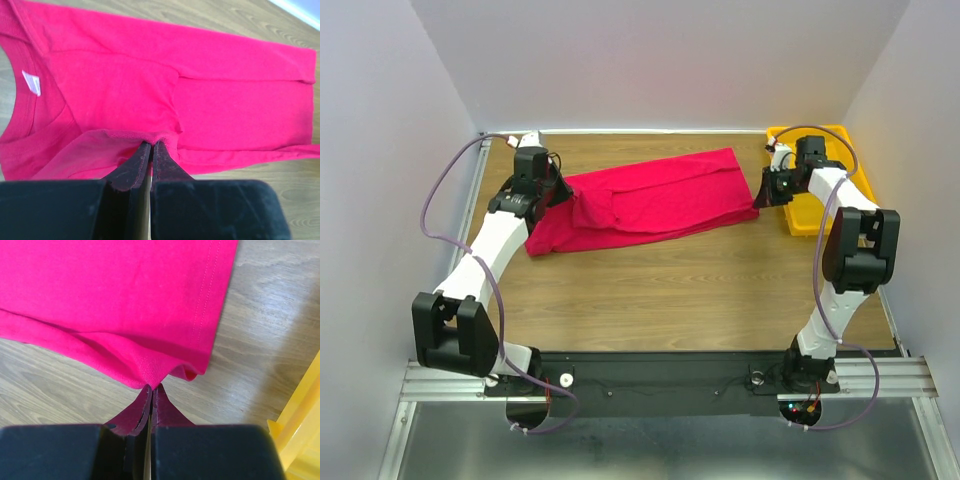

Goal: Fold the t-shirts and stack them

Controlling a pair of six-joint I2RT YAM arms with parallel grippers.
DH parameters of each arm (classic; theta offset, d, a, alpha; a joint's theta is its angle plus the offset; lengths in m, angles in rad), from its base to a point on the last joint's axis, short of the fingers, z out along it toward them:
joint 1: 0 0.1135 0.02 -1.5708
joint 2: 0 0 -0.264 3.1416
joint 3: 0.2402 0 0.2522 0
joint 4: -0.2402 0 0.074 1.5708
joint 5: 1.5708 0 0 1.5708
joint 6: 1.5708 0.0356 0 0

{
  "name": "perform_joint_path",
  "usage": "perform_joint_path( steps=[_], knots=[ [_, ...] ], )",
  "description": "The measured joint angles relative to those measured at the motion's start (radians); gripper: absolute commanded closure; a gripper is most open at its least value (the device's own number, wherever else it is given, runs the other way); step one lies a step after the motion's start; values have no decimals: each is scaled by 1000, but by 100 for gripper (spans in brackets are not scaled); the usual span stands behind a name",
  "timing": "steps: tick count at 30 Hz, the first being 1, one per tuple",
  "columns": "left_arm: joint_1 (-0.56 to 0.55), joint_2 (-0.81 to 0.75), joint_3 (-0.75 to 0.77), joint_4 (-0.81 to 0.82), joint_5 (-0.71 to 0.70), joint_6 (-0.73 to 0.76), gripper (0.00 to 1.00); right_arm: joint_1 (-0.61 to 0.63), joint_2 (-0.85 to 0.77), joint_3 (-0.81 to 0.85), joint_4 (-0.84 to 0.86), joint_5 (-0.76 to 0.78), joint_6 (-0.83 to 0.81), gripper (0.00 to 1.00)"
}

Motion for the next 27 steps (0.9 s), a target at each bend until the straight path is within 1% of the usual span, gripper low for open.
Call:
perform_joint_path(
  steps=[8, 17, 27],
  knots=[
    [2, 30, 40, 26, 1, 42, 100, 0, 10, 0, 5, 24, 18, 100],
    [9, 108, 53, 39, 24, 137, 100, 0, 10, 0, 15, 38, 30, 99],
    [40, 180, 59, 54, 25, 169, 100, 0, 11, 0, 29, 40, 43, 99]
  ],
)
